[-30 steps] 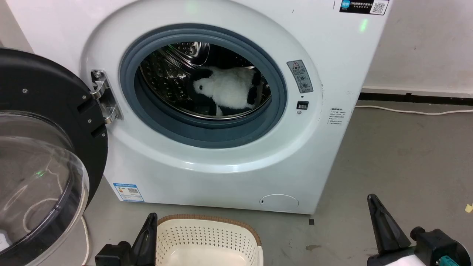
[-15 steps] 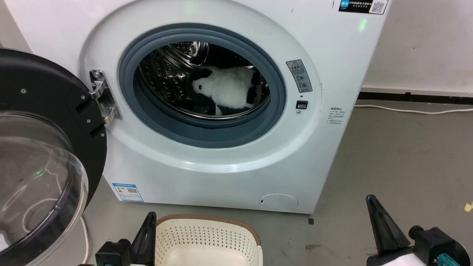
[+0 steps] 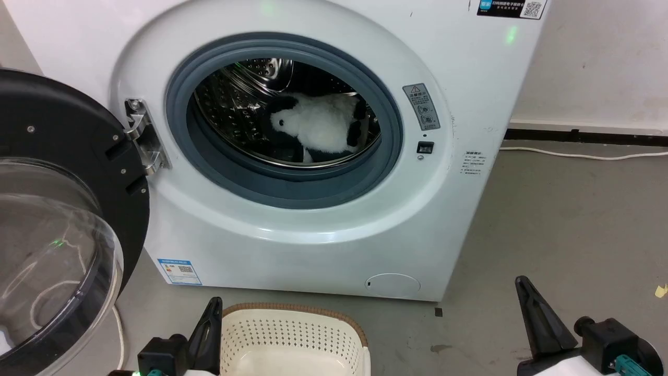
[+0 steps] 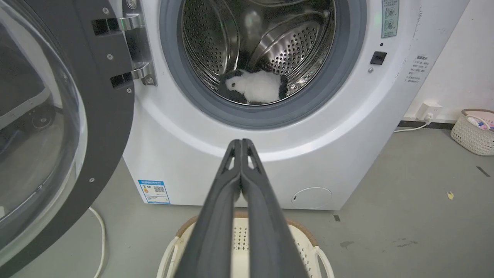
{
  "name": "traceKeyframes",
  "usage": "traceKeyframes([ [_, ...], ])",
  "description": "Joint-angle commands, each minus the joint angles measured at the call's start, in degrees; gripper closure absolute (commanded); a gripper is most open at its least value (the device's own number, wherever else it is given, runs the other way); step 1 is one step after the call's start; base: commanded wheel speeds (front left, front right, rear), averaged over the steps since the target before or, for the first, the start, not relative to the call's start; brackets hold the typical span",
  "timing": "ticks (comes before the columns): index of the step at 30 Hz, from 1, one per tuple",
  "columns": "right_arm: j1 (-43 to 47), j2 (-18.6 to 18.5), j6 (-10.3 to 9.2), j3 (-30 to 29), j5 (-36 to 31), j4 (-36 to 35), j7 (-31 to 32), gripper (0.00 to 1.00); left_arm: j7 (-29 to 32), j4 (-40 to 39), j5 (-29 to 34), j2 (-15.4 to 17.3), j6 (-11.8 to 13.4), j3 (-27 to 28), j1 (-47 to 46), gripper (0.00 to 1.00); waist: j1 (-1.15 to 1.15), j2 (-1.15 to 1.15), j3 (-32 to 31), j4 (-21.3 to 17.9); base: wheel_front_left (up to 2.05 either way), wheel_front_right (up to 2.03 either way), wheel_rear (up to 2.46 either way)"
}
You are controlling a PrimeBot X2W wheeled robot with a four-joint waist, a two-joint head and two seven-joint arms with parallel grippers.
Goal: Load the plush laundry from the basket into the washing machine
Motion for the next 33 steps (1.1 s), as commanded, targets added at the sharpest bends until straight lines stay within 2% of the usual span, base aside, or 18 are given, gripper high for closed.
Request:
traceKeyframes([
  [1, -0.9, 0.0, -0.01, 0.1, -0.4, -0.5, 0.3, 1.0, 0.4, -0.5, 0.5, -0.1, 0.1, 0.4, -1.1, 1.0, 0.0, 0.0, 0.0, 0.0, 0.0, 0.0, 0.0],
  [33, -2.1, 0.0, -0.03, 0.3, -1.6, -1.4, 4.3, 1.0, 4.4, -2.9, 4.1, -1.5, 0.3, 2.4, -2.3, 1.0, 0.0, 0.0, 0.3, -0.4, 0.0, 0.0, 0.0],
])
